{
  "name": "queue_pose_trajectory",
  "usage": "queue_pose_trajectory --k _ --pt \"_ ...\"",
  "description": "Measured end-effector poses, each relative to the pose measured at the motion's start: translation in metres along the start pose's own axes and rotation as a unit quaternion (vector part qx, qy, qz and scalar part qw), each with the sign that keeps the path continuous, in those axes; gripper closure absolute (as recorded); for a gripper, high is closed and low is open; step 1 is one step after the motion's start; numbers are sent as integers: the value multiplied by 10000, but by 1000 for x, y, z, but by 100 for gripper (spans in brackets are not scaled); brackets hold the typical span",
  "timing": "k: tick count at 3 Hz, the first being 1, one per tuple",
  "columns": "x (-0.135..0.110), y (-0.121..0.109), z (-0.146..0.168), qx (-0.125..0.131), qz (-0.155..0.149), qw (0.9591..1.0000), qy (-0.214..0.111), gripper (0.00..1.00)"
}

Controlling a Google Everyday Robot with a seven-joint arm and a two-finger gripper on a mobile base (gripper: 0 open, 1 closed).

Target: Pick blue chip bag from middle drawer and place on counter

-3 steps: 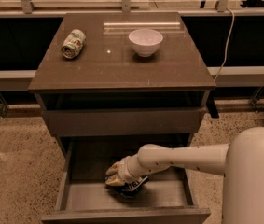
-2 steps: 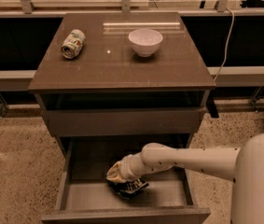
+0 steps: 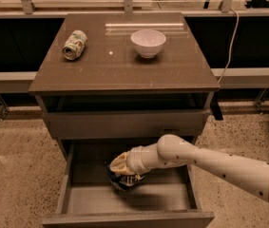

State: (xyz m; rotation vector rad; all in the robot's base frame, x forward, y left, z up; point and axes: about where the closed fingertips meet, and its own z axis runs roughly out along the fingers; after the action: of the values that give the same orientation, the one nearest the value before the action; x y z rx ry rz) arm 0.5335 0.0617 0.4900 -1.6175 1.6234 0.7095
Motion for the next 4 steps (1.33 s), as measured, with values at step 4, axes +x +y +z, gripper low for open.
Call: queue_pose_trajectory --k 4 --pt "-215 -48 -224 78 -1503 9835 -1000 100"
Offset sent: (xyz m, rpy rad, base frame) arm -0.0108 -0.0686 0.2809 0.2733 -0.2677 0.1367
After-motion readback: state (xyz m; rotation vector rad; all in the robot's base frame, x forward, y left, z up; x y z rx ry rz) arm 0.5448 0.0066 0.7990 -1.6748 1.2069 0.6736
